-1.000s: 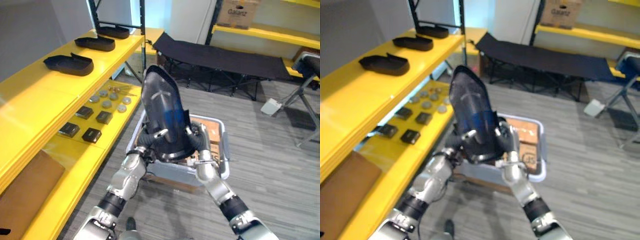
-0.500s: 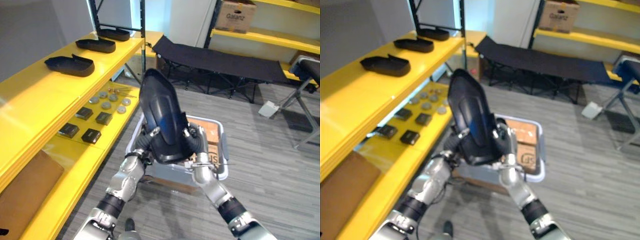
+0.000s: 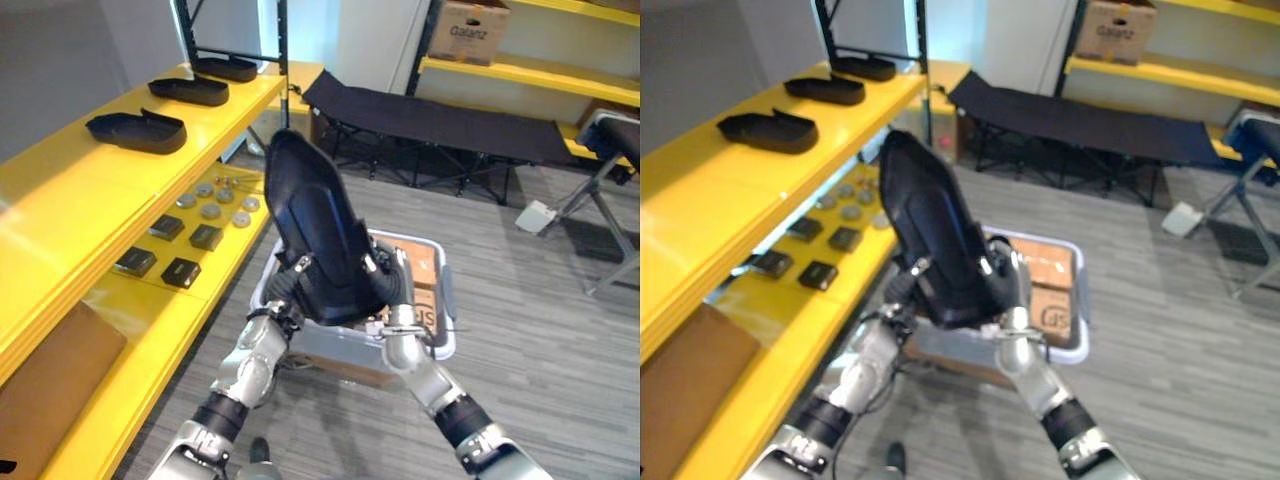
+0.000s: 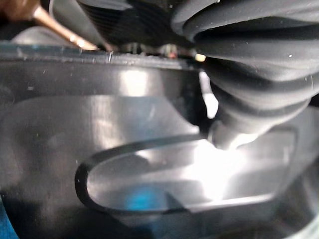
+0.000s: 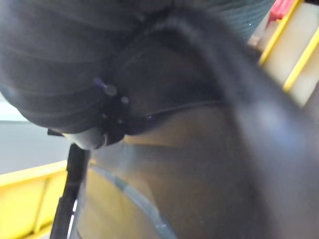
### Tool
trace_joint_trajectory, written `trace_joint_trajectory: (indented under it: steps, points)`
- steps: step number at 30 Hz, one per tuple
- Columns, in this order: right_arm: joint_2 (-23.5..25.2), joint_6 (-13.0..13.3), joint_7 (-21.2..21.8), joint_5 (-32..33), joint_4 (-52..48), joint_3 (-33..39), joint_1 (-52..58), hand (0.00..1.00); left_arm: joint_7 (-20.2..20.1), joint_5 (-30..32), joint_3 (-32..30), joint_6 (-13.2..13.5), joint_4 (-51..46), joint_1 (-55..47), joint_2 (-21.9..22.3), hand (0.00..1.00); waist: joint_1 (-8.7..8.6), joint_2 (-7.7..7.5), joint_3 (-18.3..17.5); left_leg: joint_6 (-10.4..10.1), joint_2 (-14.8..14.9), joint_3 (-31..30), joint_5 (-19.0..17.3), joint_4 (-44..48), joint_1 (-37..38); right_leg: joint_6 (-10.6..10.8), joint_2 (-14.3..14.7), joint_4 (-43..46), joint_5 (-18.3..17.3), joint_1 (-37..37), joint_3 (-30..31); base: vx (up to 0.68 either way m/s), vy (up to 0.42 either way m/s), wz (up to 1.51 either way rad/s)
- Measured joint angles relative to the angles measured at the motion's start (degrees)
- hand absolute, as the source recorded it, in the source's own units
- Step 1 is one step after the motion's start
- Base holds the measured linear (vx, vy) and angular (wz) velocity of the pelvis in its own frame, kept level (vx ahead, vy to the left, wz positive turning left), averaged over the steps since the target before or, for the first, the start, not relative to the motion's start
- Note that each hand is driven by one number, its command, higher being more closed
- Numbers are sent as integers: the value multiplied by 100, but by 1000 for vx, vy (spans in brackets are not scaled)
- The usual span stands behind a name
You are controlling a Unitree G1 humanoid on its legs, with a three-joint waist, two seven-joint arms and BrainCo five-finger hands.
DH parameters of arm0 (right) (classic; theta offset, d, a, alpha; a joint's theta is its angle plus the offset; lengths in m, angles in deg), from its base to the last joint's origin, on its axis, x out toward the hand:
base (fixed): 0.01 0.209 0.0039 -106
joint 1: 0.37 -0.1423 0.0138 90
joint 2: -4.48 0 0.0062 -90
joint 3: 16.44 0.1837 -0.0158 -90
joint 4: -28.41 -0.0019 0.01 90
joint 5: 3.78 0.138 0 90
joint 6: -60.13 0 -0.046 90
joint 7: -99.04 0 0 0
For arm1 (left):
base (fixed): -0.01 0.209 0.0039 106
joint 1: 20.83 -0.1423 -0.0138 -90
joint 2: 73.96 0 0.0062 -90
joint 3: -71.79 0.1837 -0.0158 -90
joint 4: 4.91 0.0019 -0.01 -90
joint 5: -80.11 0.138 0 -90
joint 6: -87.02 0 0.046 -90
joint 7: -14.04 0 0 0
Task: Walk over and take plastic housings, then place them on the shelf
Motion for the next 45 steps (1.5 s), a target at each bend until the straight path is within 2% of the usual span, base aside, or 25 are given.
trace_joint_trajectory:
  steps: [4, 8, 9, 10, 13, 17, 20, 22, 24, 25, 26, 28, 30, 31, 33, 34, 37, 38, 41, 43, 45]
  points:
    - [93, 189, 2, 11, -37, -35, 116, 0, -19, -15, 2, 337, -34, -152, 28, 100, -54, 0, 0, 0, 1, 11, 0, 0, 0, 0, -2, -1, 0, -7, 3, 0, 0, 0]
    - [152, 271, -4, 26, -52, -122, 170, 0, 79, 163, -16, 592, -99, -248, 69, 100, -64, 0, 0, 0, 1, 14, 0, 0, 0, 0, -2, -1, 0, -6, 4, 0, 0, 0]
    - [174, 279, -16, 29, -92, -120, 191, 0, 185, 280, -18, 631, -226, -296, 69, 100, -65, 0, 0, 0, 2, 17, -1, 0, 0, 0, -2, -1, 0, -9, 6, 0, 0, 0]
    - [193, 284, -55, 34, -283, -127, 254, 0, 332, 504, -55, 810, -423, -380, 105, 100, -64, 1, 0, 0, 4, 20, -1, 0, 0, 0, -2, -1, 0, -11, 9, 0, 0, 0]
    - [252, 272, -122, 115, -696, -125, 303, 0, 506, 862, -230, 1002, -864, -597, 340, 100, -64, 31, -18, -1, 0, 32, 0, 3, 12, -13, -3, 22, -5, -23, 1, 0, 0, 0]
    - [255, 196, -53, 297, -1276, -11, 344, 0, 856, 1477, -534, 1344, -1286, -766, 627, 100, -74, 168, -96, -2, 10, 67, -2, -2, 66, -63, -8, 78, -42, -22, 31, 0, 0, -4]
    - [185, -65, 414, 587, -1641, 88, 446, 0, 1167, 2096, -693, 1473, -1461, -878, 705, 100, -79, 233, -134, -4, 19, 86, -4, -3, 73, -71, -8, 92, -52, -33, 47, 0, 0, -2]
    - [89, -169, 626, 965, -2084, 251, 547, 0, 1657, 2864, -831, 1484, -1577, -942, 707, 100, -81, 255, -144, -7, 26, 96, -6, -4, 74, -73, -8, 79, -58, -57, 65, 0, 0, -2]
    - [41, -162, 756, 1329, -2477, 587, 563, 0, 2067, 3447, -1146, 1494, -1664, -1085, 692, 100, -87, 254, -144, -25, 36, 149, -23, -4, 78, -73, -6, 81, -58, -97, 139, -5, 7, -14]
    - [-34, -118, 872, 1692, -2761, 830, 580, 0, 2370, 3827, -1388, 1488, -1666, -1171, 689, 100, -99, 254, -144, -25, 35, 160, -23, -4, 75, -74, -9, 81, -57, -110, 152, -3, 9, -12]
    - [-67, -66, 923, 1849, -2877, 963, 595, 0, 2488, 3927, -1518, 1485, -1666, -1217, 683, 100, -102, 253, -145, -25, 35, 161, -23, -4, 76, -75, -10, 82, -57, -110, 153, 5, 3, -3]
    - [-172, 381, 1639, 2812, -3289, 1473, 791, 0, 2991, 4718, -1965, 1461, -1706, -1419, 670, 100, -109, 250, -146, -24, 35, 166, -22, -3, 76, -76, -10, 80, -56, -113, 155, 0, 0, 0]
    - [-252, 578, 2117, 3198, -3523, 1716, 1019, 0, 3154, 5104, -2222, 1460, -1825, -1580, 658, 100, -111, 250, -147, -21, 38, 180, -24, -3, 76, -77, -10, 74, -56, -115, 160, 0, 0, 0]
    - [-292, 684, 2447, 3299, -3729, 1991, 1369, 0, 3212, 5490, -2381, 1463, -1989, -1779, 616, 100, -107, 247, -148, -12, 38, 196, -33, -3, 77, -77, -10, 65, -56, -116, 166, 35, -3, -4]
    - [-288, 761, 2671, 3338, -3837, 2306, 1763, 0, 3192, 5625, -2451, 1489, -2165, -2001, 507, 100, -109, 248, -149, -15, 40, 242, -44, -3, 77, -77, -11, 47, -56, -129, 190, 40, -1, -12]
    - [-262, 777, 2867, 3560, -3817, 2638, 2132, 0, 3109, 5623, -2568, 1588, -2233, -2199, 423, 100, -113, 255, -154, -22, 49, 318, -57, -4, 80, -77, -11, 44, -56, -181, 263, 32, 1, -21]
    - [-111, 628, 2909, 3654, -3647, 3104, 2752, 0, 2849, 5471, -2782, 1738, -2402, -2597, 466, 100, -217, 260, -160, -30, 58, 394, -83, -4, 80, -76, -11, 36, -55, -231, 335, 33, -4, -19]
    - [53, 387, 3039, 3830, -3361, 3260, 3258, 0, 2653, 5175, -2862, 1832, -2541, -2974, 481, 100, -283, 268, -202, -49, 71, 450, -108, -4, 84, -76, -3, 21, -55, -263, 389, 48, -11, -14]
    - [213, 78, 3136, 3840, -2725, 3335, 4020, 0, 2375, 4748, -2870, 1962, -2818, -3456, 636, 100, -311, 284, -254, -88, 92, 532, -141, -3, 83, -78, 16, 30, -53, -309, 475, 53, -16, -18]
    - [290, -9, 3149, 3854, -2320, 3422, 4304, 0, 2184, 4435, -2878, 2136, -2885, -3677, 767, 100, -339, 311, -270, -96, 98, 555, -147, -3, 85, -77, 20, 36, -52, -309, 483, 21, -9, -2]
    - [349, 3, 3136, 3858, -1959, 3657, 4348, 0, 2083, 4413, -2901, 2249, -2890, -3802, 809, 100, -379, 334, -284, -97, 100, 560, -150, -3, 88, -77, 22, 39, -52, -308, 485, 0, 0, 0]
